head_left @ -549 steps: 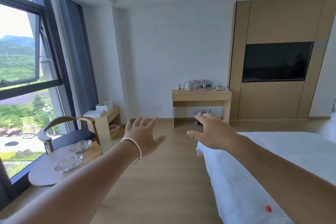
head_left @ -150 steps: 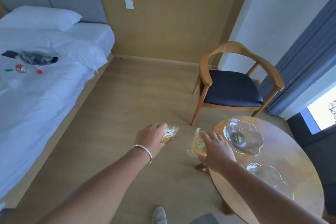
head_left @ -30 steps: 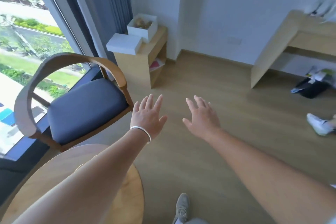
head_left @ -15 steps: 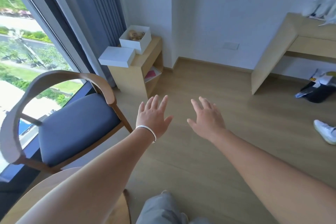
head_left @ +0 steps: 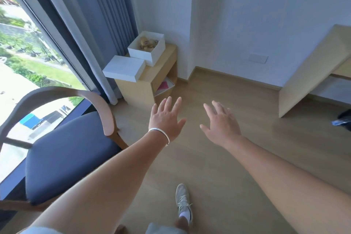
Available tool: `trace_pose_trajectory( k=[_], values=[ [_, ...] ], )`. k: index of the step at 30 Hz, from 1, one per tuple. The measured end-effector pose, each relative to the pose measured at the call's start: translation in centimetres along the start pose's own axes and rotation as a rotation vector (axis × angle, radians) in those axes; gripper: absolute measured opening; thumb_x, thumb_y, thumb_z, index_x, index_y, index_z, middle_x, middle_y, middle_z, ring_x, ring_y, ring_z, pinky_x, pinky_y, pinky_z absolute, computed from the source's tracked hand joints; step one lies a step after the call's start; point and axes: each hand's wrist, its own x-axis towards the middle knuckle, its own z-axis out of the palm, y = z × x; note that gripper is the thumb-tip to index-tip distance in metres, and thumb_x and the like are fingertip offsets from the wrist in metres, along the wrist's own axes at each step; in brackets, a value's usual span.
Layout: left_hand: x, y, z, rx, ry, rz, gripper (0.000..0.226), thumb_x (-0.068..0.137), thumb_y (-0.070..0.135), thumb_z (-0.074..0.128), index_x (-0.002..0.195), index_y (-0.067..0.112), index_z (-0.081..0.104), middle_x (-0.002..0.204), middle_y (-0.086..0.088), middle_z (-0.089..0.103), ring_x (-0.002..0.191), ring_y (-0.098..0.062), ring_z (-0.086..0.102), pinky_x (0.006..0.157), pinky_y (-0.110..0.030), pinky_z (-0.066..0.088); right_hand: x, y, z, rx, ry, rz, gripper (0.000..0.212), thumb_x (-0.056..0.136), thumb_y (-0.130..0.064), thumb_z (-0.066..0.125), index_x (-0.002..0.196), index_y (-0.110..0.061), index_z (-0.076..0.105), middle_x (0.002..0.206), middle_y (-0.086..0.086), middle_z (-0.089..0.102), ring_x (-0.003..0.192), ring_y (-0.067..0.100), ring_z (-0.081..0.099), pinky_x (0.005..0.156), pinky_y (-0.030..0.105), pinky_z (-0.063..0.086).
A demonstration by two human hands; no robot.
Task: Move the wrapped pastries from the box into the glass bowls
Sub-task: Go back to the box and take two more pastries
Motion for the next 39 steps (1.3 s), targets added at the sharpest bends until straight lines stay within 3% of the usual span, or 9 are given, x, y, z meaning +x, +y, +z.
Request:
trace_pose_trajectory(
  k=[14, 28, 39],
  values=[
    [20.2, 0.5, 0.9, 0.008, -0.016, 0.002, 0.069, 0.094, 0.058, 0.029, 0.150, 0.028, 0.001, 0.159, -0.007, 0.014, 0.146, -0.024, 0.009, 0.117, -0.046, 0.011, 18.8, 7.4, -1.8, 0.028, -0.015, 0.004, 0.072, 0.092, -0.048, 0.052, 0.152, -0.023, 0.021, 0.160, 0.012, 0.017, 0.146, 0.027, 0.013, 0.119, 0.045, 0.013],
    [39.0, 5.1, 0.1, 0.052, -0.030, -0.179, 0.068, 0.096, 0.057, 0.030, 0.151, 0.028, 0.002, 0.159, -0.006, 0.013, 0.146, -0.025, 0.010, 0.117, -0.048, 0.011, 39.3, 17.1, -4.7, 0.071, -0.031, -0.133, 0.073, 0.092, -0.049, 0.050, 0.153, -0.023, 0.018, 0.160, 0.013, 0.015, 0.147, 0.026, 0.012, 0.119, 0.046, 0.013],
    [49.5, -0.5, 1.3, 0.034, 0.027, -0.271, 0.067, 0.093, 0.062, 0.027, 0.148, 0.032, 0.005, 0.157, -0.007, 0.021, 0.144, -0.028, 0.017, 0.115, -0.049, 0.013, 52.6, 15.7, -5.2, 0.028, -0.067, -0.242, 0.073, 0.093, -0.050, 0.048, 0.152, -0.023, 0.017, 0.160, 0.013, 0.016, 0.147, 0.026, 0.013, 0.119, 0.047, 0.016]
  ],
)
